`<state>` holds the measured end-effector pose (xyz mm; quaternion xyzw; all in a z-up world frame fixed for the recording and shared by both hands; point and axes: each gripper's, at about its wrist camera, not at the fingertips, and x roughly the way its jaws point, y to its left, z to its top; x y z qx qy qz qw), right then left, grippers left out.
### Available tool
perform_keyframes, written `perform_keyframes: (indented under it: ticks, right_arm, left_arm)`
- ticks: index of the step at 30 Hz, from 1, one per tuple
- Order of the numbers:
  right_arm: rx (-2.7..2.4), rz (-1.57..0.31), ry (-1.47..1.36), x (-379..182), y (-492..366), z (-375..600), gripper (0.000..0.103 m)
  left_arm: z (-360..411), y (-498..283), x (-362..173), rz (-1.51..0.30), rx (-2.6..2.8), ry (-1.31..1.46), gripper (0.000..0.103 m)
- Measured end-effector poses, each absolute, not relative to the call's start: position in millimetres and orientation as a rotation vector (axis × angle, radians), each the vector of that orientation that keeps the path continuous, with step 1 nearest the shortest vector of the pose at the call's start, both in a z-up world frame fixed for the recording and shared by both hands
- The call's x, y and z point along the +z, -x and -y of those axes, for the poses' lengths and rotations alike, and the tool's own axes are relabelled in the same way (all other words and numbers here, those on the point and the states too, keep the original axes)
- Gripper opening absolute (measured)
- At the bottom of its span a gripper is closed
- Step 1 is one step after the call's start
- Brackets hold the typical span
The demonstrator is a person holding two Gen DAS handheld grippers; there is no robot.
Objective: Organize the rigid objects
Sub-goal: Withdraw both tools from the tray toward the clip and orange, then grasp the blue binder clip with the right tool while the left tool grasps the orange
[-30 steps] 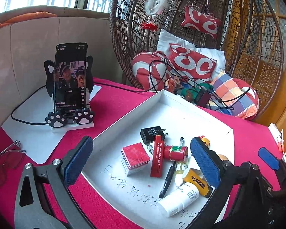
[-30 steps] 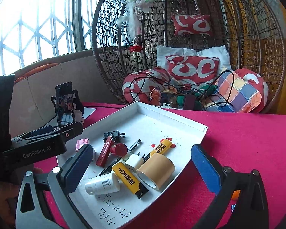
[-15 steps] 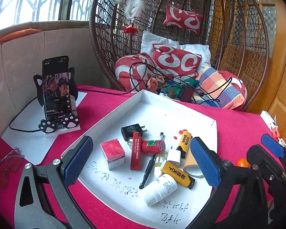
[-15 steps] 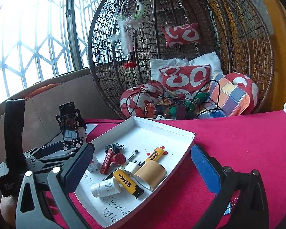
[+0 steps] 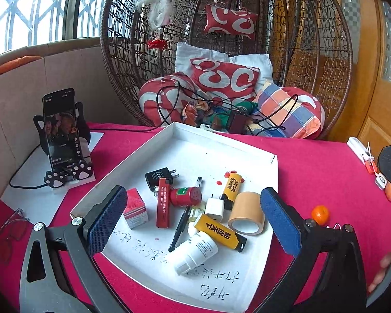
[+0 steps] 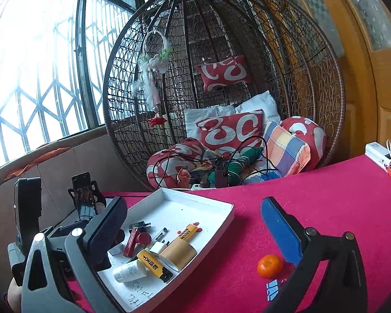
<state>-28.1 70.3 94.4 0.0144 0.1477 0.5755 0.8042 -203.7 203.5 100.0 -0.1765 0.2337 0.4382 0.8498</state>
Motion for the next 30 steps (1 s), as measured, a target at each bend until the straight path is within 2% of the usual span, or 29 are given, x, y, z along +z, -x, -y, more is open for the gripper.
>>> perform_keyframes:
  ticks: [9,18,20,22,24,27,28,30]
  right_arm:
    - [1.150,-0.376,-0.025,75,-26,-39,0.103]
    - [1.069,-0.681,0.184,6,-67,-39,0.102]
    - [1.099,-0.700,0.264,-6,-59,-49,0.096]
    - [1.120,-0.698,0.351,-15,-49,-60,0.071]
    - [1.134,-0.718,0.409,-21,-45,-74,0.060]
    - [1.147,-0.723,0.468,-24,-40,-90,0.051]
    - [1.143,-0.710,0.496,-24,-37,-92,0.041]
    - [1.148,-0.692,0.527,-24,-34,-92,0.041]
  left_arm:
    - [-184,183,98,-0.528,0.854,0.336,0.103]
    - [-172,160,89,-0.555,0.756,0.321,0.103]
    - [-169,154,86,-0.569,0.735,0.315,0.103]
    - [-167,149,83,-0.586,0.719,0.313,0.103]
    - [-165,144,81,-0.597,0.702,0.313,0.103]
    - [-163,137,75,-0.617,0.667,0.309,0.103]
    - [-162,132,73,-0.628,0.659,0.307,0.103]
    - [-161,120,69,-0.654,0.635,0.303,0.103]
